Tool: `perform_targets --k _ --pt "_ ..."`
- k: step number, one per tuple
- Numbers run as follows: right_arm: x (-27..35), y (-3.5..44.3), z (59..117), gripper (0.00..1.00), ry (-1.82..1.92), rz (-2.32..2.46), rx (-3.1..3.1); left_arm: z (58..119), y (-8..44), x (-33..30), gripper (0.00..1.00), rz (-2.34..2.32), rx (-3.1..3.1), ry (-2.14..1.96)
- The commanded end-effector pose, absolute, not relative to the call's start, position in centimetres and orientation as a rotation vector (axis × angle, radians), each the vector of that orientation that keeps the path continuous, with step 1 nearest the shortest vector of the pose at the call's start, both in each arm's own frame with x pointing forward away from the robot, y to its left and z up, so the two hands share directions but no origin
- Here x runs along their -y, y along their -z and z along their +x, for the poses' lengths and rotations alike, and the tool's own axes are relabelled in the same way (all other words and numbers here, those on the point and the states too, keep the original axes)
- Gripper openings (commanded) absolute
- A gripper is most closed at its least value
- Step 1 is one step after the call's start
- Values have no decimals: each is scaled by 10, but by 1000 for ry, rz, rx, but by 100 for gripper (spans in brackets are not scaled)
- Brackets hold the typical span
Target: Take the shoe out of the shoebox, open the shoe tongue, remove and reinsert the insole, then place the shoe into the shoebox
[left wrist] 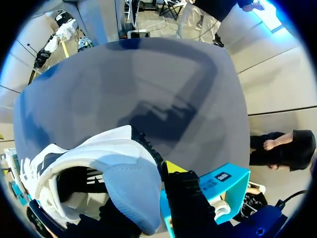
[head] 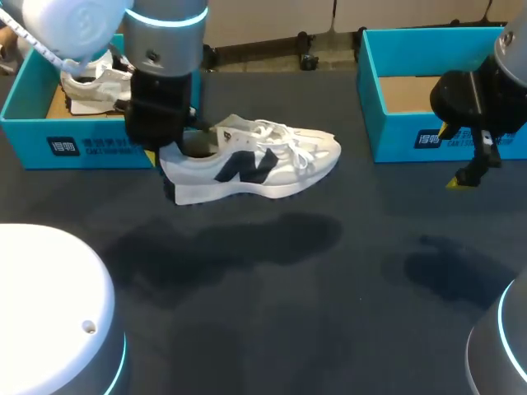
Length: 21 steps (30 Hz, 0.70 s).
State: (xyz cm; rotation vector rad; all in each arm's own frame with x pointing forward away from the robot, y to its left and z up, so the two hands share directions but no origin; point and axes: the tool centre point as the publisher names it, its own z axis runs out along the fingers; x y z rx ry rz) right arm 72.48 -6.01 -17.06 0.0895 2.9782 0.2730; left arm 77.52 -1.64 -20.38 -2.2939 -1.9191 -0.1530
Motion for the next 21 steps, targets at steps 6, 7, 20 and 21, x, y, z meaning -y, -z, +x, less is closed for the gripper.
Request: perform_targets --k 6,7,20,21 --pt "59 172 726 100 -268 91 -2981 771 215 33 0 -2274 1925 158" --pt "59 172 726 100 -268 91 -2981 771 215 33 0 -2274 1925 158" --pt "59 172 726 100 -268 91 -2981 771 215 33 0 -2274 1925 158" --pt "59 172 726 100 -268 91 -2981 771 215 33 0 -2274 1925 158"
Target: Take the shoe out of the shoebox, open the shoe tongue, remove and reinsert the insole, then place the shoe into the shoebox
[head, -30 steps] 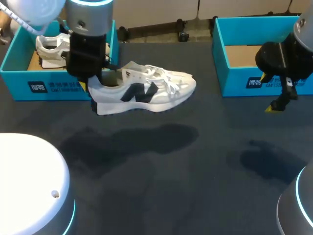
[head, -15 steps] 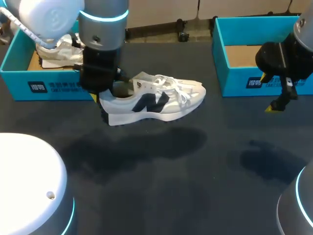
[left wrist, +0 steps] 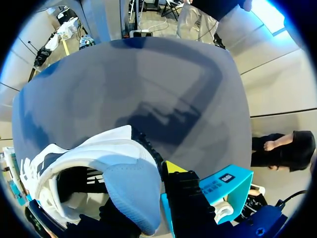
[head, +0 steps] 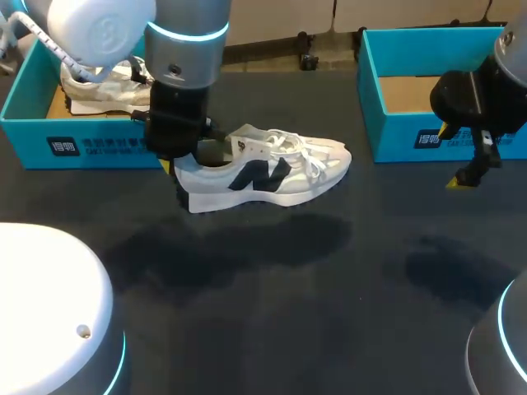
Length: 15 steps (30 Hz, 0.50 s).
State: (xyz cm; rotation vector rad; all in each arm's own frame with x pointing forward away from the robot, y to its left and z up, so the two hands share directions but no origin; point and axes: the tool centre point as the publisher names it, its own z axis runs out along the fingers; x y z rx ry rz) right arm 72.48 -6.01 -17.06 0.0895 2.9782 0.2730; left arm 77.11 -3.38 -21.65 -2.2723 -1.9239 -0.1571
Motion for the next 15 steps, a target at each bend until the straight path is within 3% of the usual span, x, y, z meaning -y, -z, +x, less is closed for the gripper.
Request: perform_targets --k 1,15 --pt "59 172 726 100 -268 91 -2981 771 215 33 0 -2274 1925 158" --pt "59 172 726 100 -268 91 -2981 768 244 37 0 -2319 1858 141"
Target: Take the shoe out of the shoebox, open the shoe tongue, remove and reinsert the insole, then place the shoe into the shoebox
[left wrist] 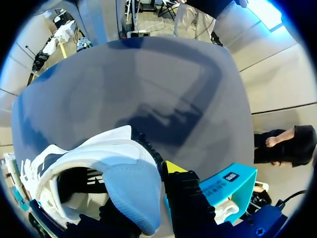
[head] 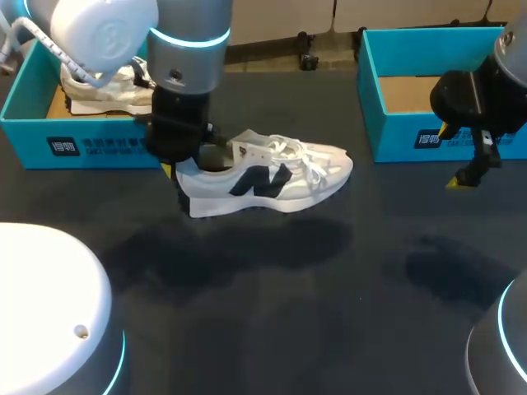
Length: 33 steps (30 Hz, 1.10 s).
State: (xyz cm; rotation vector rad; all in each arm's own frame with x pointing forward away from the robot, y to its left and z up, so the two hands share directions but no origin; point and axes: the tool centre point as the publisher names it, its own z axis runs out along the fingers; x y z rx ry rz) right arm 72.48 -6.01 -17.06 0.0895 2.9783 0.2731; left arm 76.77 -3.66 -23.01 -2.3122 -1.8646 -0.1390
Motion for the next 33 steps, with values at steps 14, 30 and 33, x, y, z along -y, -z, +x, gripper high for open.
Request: perform_targets --k 14,30,33 --pt "59 172 726 100 -268 91 -2981 756 301 48 0 -2408 1755 146" --pt "59 172 726 100 -268 91 -2981 750 351 59 0 -2480 1754 142" --pt "59 172 726 100 -268 91 -2981 751 356 62 0 -2488 1749 120"
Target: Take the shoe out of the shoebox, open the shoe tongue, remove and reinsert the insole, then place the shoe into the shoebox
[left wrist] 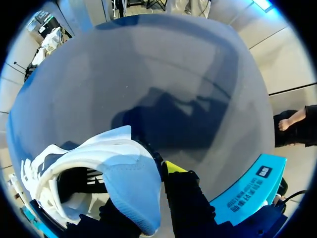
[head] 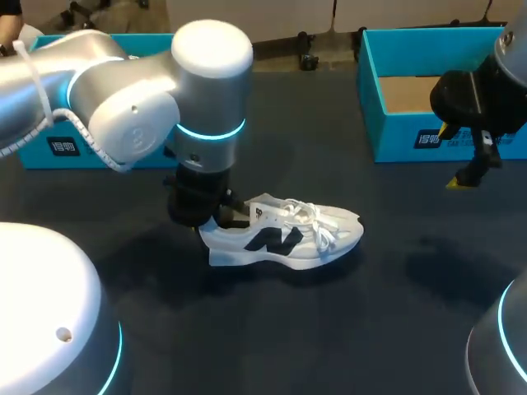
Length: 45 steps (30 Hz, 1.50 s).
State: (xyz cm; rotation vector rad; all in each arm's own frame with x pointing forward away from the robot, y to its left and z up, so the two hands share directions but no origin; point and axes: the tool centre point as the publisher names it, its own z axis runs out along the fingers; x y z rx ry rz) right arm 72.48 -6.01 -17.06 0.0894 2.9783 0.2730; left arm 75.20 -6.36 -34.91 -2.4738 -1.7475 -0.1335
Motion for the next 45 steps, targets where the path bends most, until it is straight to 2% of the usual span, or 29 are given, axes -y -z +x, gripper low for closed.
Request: perform_targets --k 1,8,45 --pt "59 172 726 100 -268 91 -2981 751 359 64 0 -2489 1748 118" --pt "59 172 726 100 -268 91 -2981 752 379 67 0 -2497 1743 140" --pt "59 172 726 100 -268 91 -2981 755 398 70 0 -2485 1706 117"
